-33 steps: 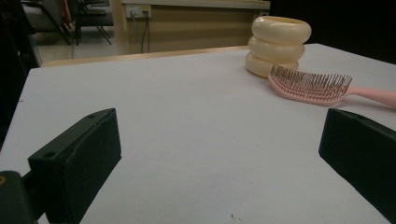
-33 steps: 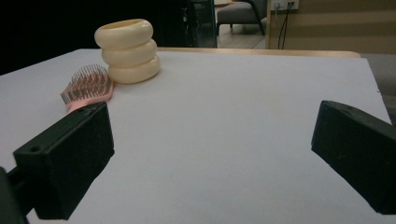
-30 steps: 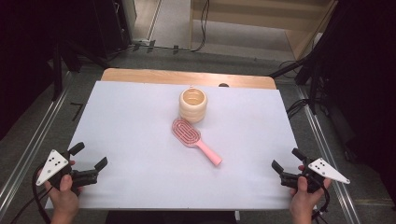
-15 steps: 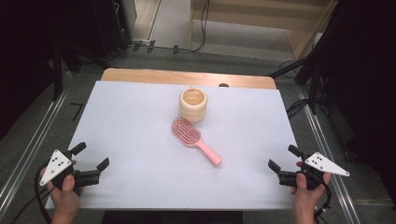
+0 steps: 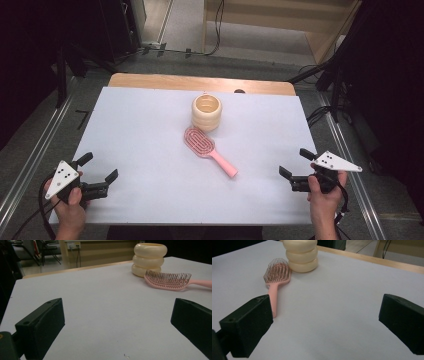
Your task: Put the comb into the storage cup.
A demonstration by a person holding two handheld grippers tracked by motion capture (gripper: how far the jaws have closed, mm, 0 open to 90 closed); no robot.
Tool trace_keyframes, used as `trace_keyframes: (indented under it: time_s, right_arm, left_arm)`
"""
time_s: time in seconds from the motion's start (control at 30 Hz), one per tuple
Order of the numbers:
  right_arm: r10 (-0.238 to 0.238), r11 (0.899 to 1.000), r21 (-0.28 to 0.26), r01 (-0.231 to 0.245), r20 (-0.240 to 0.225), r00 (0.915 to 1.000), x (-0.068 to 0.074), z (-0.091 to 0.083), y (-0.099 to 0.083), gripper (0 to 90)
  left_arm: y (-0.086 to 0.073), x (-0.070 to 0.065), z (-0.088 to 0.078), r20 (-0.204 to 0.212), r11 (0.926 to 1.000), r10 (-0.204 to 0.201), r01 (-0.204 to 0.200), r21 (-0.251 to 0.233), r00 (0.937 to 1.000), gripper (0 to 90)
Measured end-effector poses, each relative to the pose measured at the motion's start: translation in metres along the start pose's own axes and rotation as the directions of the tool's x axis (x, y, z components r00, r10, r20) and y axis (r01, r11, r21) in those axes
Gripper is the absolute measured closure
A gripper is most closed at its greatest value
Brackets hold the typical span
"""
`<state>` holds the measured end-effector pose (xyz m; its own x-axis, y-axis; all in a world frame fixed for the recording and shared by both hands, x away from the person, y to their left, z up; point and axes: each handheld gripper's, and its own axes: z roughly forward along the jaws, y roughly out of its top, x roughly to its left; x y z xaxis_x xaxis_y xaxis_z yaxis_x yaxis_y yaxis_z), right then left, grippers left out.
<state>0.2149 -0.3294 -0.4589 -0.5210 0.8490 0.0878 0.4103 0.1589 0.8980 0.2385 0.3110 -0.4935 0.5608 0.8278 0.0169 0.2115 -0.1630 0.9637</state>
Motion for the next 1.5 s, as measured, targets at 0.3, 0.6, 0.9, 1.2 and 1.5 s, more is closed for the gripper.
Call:
trace_keyframes:
  time_s: [0.3,0.6,0.9,1.2,1.5]
  right_arm:
    - [0.0,0.999,0.052,0.001,-0.02,0.9998,0.003,0.015,0.017,0.0]
    - [-0.018,0.994,0.111,0.023,-0.041,0.999,0.009,0.035,0.032,0.0]
    - [-0.05,0.983,0.172,0.059,-0.06,0.997,0.018,0.054,0.053,0.0]
    - [-0.074,0.973,0.215,0.09,-0.081,0.994,0.025,0.071,0.068,0.0]
    - [-0.083,0.953,0.282,0.107,-0.098,0.9918,0.034,0.092,0.079,0.0]
  left_arm:
    - [0.0,-0.001,0.0,0.001,1.0,0.004,-0.004,0.004,1.0,0.0]
    - [0.0,0.0,0.0,0.006,1.0,0.002,-0.002,0.0,1.0,0.0]
    - [0.0,-0.001,0.0,0.007,1.0,0.005,-0.005,-0.001,1.0,0.0]
    - [0.0,-0.001,0.0,0.008,0.9999,0.01,-0.01,0.002,0.9999,0.0]
    - [0.0,-0.001,0.0,0.014,0.9999,0.015,-0.015,-0.001,0.9998,0.0]
